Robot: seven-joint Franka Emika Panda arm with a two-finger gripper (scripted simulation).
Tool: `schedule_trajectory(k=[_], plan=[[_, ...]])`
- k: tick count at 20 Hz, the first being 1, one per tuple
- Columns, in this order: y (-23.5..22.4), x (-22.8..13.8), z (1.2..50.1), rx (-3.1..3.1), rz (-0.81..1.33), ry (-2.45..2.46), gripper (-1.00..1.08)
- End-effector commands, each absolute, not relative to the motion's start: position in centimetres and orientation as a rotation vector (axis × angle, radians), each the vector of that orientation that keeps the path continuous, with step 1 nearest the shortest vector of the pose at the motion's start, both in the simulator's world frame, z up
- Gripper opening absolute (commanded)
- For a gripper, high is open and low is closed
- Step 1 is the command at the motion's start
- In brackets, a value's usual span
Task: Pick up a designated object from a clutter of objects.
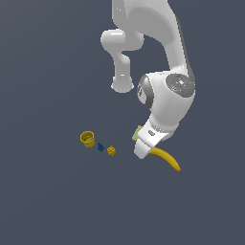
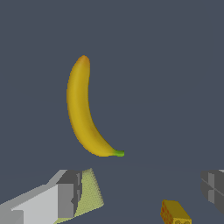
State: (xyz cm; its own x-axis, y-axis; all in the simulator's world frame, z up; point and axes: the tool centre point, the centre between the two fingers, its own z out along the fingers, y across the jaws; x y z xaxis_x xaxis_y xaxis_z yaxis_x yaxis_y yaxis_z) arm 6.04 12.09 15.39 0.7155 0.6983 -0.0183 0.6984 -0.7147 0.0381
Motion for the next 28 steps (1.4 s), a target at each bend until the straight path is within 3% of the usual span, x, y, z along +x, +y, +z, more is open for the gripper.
schedule_trajectory(k=[1,12,28], plan=[[14.0,6.0,13.0,2.815,-0.005,1.314,1.0],[18.9,5.2,7.0,2.663,-0.001,1.661,1.0],[19.2,5.0,2.9,2.651,-0.001,1.685,1.0]])
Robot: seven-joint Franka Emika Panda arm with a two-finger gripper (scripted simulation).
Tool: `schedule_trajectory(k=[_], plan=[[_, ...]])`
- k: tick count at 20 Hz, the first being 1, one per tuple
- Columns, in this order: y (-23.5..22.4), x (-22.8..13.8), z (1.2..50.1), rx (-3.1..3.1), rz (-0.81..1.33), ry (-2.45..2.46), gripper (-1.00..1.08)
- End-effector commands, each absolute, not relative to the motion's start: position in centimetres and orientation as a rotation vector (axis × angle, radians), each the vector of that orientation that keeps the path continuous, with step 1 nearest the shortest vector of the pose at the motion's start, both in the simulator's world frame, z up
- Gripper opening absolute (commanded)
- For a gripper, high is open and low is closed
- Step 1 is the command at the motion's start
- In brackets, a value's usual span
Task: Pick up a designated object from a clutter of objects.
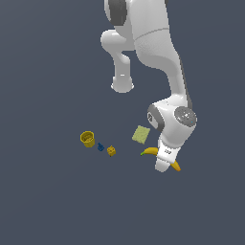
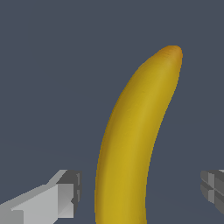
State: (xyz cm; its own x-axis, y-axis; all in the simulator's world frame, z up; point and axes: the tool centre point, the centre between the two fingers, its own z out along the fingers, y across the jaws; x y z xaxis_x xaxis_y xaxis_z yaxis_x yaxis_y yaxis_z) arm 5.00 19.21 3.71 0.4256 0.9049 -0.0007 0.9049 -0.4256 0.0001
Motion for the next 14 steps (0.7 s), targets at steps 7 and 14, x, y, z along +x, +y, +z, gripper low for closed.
schedule_trajectory(k=[7,14], plan=[[19.3,5.1,1.5,2.65,-0.001,1.687,1.0],[19.3,5.1,1.5,2.65,-0.001,1.687,-1.0]])
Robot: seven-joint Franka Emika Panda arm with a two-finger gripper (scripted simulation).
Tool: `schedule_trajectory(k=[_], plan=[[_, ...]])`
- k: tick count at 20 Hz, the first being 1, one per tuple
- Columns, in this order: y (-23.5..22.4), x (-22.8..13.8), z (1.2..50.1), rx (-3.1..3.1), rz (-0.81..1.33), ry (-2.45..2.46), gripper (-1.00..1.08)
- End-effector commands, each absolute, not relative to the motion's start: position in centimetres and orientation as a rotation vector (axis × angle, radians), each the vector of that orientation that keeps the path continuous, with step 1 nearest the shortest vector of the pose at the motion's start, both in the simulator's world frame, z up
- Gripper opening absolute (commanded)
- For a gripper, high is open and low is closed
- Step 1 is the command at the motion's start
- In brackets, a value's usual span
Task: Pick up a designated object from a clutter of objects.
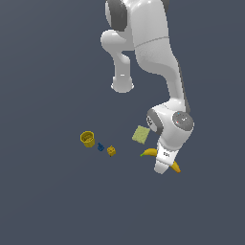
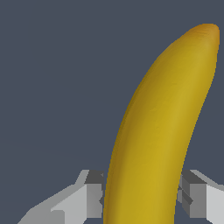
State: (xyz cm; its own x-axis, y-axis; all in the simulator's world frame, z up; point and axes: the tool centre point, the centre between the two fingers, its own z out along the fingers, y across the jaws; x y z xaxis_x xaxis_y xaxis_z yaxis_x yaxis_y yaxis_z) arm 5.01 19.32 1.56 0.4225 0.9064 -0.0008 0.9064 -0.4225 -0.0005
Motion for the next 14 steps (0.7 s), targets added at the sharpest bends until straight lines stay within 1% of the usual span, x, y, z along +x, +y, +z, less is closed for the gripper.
schedule_trajectory(k=[1,8,14], plan=[[19.3,5.1,1.5,-2.65,0.001,-1.687,-1.0],[19.3,4.9,1.9,-2.648,-0.001,-1.69,-1.0],[18.6,4.3,3.7,-2.648,-0.001,-1.69,-1.0]])
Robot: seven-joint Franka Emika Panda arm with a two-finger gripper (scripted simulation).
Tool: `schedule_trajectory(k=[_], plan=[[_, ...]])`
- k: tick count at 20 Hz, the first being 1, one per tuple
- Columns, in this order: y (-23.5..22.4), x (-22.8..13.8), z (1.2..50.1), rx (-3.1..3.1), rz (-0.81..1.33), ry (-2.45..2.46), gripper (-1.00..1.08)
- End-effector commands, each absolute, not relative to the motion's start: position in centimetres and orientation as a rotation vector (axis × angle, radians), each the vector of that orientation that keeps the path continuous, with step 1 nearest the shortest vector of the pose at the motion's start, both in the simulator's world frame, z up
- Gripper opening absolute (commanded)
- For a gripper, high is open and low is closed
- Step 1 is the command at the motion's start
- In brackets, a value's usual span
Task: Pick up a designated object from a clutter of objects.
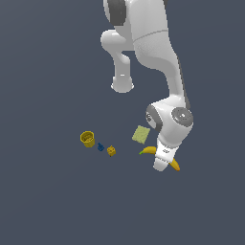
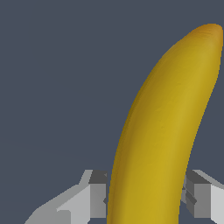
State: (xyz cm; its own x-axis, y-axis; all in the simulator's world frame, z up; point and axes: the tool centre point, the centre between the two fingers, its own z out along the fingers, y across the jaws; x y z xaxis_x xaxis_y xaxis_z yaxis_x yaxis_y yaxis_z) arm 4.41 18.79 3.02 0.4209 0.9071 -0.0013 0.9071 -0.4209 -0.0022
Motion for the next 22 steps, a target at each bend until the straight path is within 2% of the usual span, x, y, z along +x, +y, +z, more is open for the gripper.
schedule_trajectory(k=[1,8,22], plan=[[18.4,4.2,4.1,-2.648,-0.001,-1.69,-1.0],[16.6,2.8,8.4,-2.65,0.001,-1.691,-1.0],[11.8,-0.9,20.5,-2.649,0.001,-1.692,-1.0]])
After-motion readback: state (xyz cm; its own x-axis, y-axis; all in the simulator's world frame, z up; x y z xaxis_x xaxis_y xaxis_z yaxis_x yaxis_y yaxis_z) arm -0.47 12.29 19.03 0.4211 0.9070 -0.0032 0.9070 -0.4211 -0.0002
